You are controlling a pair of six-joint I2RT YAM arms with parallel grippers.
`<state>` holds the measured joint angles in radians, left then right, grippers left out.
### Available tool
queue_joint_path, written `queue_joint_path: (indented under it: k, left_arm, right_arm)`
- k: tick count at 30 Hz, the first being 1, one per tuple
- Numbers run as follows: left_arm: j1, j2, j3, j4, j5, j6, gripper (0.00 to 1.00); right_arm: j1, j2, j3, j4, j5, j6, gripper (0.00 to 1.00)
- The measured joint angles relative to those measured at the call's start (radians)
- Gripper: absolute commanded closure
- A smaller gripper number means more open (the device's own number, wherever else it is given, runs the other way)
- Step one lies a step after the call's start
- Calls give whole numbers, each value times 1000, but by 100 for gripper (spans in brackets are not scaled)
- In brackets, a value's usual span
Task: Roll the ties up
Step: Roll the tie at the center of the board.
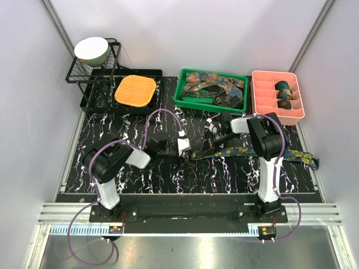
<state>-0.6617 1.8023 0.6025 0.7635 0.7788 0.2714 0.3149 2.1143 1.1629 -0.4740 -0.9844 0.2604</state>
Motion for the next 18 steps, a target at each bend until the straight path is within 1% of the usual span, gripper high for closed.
queue_joint_path:
  k: [3, 7, 8, 10, 11, 14, 18]
  left_arm:
    - [-17, 18, -18, 84, -10, -11, 25]
    - [-27, 80, -18, 180, -28, -13, 31]
    - [-27, 95, -18, 193, -34, -10, 35]
    - [-27, 119, -18, 217, -45, -4, 41]
    - [-27, 127, -18, 225, -48, -2, 46]
    - [-27, 144, -18, 240, -60, 13, 54]
    - [-27, 141, -13, 226, -74, 28, 56]
  right_arm:
    - [-2, 0, -15, 2, -25, -34, 100]
    - [-3, 1, -25, 1, -43, -60, 100]
    - [-4, 2, -25, 0, -47, -66, 100]
    - [-6, 6, -25, 0, -56, -76, 100]
    - [-8, 8, -25, 0, -60, -80, 100]
    - [-11, 12, -24, -2, -69, -92, 100]
    - [-14, 18, -20, -8, -79, -107, 100]
